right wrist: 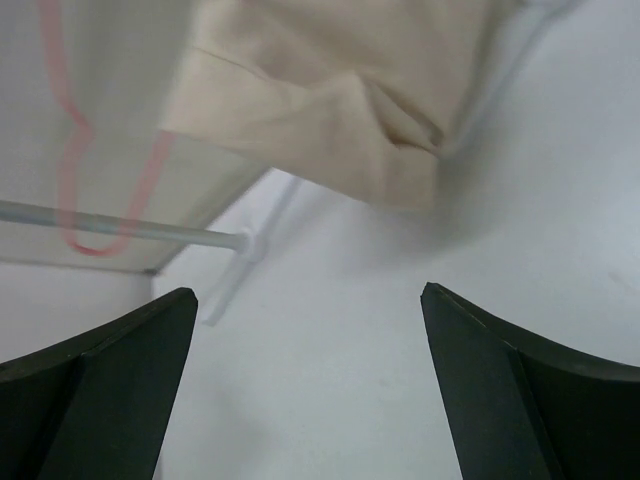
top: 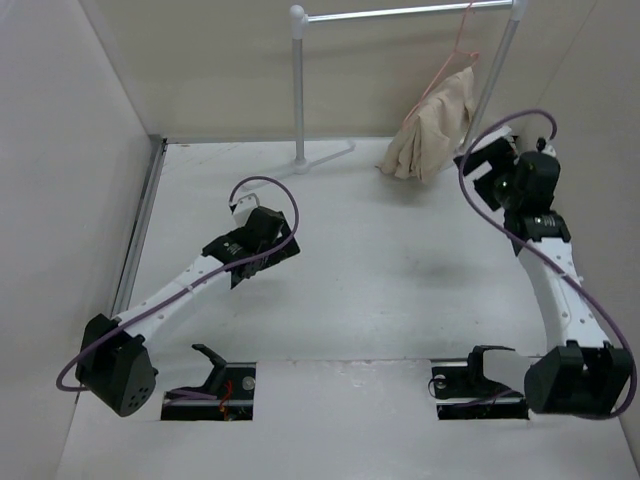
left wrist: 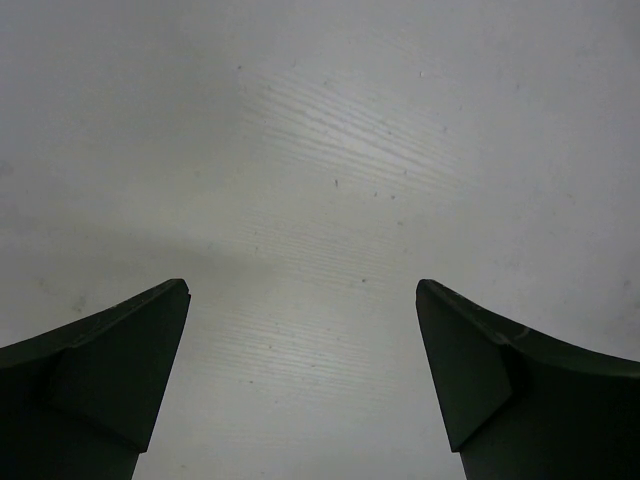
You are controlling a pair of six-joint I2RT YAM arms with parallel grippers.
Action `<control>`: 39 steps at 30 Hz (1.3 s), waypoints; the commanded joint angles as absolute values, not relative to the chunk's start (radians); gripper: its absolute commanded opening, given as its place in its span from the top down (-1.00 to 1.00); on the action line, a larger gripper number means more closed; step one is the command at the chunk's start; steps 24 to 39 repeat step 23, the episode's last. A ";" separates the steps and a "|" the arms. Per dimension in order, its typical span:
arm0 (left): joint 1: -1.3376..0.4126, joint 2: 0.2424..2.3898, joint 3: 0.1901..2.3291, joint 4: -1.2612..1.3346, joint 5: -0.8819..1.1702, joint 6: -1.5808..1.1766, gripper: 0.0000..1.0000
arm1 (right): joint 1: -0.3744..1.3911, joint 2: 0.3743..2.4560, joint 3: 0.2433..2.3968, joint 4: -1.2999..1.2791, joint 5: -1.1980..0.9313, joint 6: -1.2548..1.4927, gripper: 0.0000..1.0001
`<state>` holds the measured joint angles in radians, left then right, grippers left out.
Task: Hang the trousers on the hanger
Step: Reset both arms
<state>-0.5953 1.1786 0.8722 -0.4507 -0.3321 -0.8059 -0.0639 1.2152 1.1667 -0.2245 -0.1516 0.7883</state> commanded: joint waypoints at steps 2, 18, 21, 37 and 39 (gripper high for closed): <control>-0.633 1.213 0.936 -0.469 -0.318 -0.811 -1.00 | -0.045 1.068 0.906 -0.310 0.067 0.762 -1.00; -0.729 1.315 0.914 -0.370 -0.238 -0.804 -1.00 | 0.025 0.762 0.575 -0.525 0.193 0.779 -1.00; -0.740 1.324 0.917 -0.360 -0.233 -0.804 -1.00 | 0.041 0.762 0.592 -0.534 0.198 0.779 -1.00; -0.743 1.325 0.919 -0.359 -0.235 -0.799 -1.00 | 0.048 0.768 0.607 -0.538 0.195 0.779 -1.00; -0.743 1.325 0.919 -0.359 -0.235 -0.799 -1.00 | 0.048 0.768 0.607 -0.538 0.195 0.779 -1.00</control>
